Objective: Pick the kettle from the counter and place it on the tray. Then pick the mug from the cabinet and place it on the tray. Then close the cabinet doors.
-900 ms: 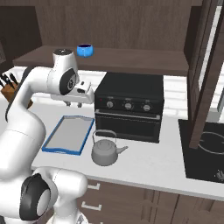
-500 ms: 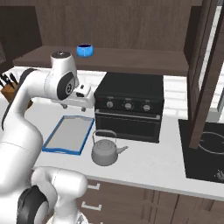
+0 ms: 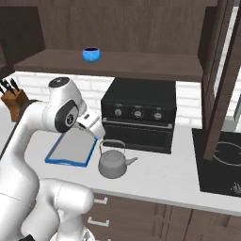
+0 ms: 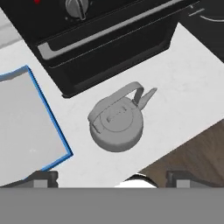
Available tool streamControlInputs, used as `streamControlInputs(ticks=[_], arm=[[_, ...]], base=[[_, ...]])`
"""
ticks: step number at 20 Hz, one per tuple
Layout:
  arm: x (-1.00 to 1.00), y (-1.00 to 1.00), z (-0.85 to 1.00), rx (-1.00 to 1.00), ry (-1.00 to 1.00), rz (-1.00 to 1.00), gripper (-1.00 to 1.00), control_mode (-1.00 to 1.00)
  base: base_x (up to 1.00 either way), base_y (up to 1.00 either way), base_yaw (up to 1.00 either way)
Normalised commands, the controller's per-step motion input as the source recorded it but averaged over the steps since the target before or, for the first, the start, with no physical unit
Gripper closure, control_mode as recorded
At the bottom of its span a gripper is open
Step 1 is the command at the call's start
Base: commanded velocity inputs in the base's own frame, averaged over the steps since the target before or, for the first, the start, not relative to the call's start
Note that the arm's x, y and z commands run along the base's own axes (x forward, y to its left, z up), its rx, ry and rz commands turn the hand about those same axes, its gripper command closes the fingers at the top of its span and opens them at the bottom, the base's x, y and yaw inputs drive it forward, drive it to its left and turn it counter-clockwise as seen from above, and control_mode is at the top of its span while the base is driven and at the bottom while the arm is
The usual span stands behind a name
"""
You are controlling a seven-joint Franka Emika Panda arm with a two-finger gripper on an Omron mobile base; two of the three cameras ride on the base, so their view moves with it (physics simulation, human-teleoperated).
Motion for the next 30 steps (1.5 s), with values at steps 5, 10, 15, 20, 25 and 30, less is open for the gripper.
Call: streamControlInputs(ticks=[5, 10, 15, 20, 25, 30], arm=[[0.17, -0.17, -0.44, 0.01, 0.01, -0.28, -1.0, -1.0], [0.25, -0.05, -0.34, 0.0, 0.0, -0.04, -1.0, -1.0], [0.31, -0.04, -0.3, 0.0, 0.09, 0.0, -1.0, -1.0], [0.34, -0.1, -0.16, 0.0, 0.11, 0.0, -1.0, -1.0], [0.11, -0.11, -0.05, 0.0, 0.09, 0.0, -1.0, -1.0], [0.03, -0.05, -0.08, 0.0, 0.01, 0.0, -1.0, -1.0]], base=[[0.0, 0.0, 0.0], [0.0, 0.0, 0.0], [0.0, 0.0, 0.0], [0.0, 0.0, 0.0], [0.0, 0.0, 0.0], [0.0, 0.0, 0.0]])
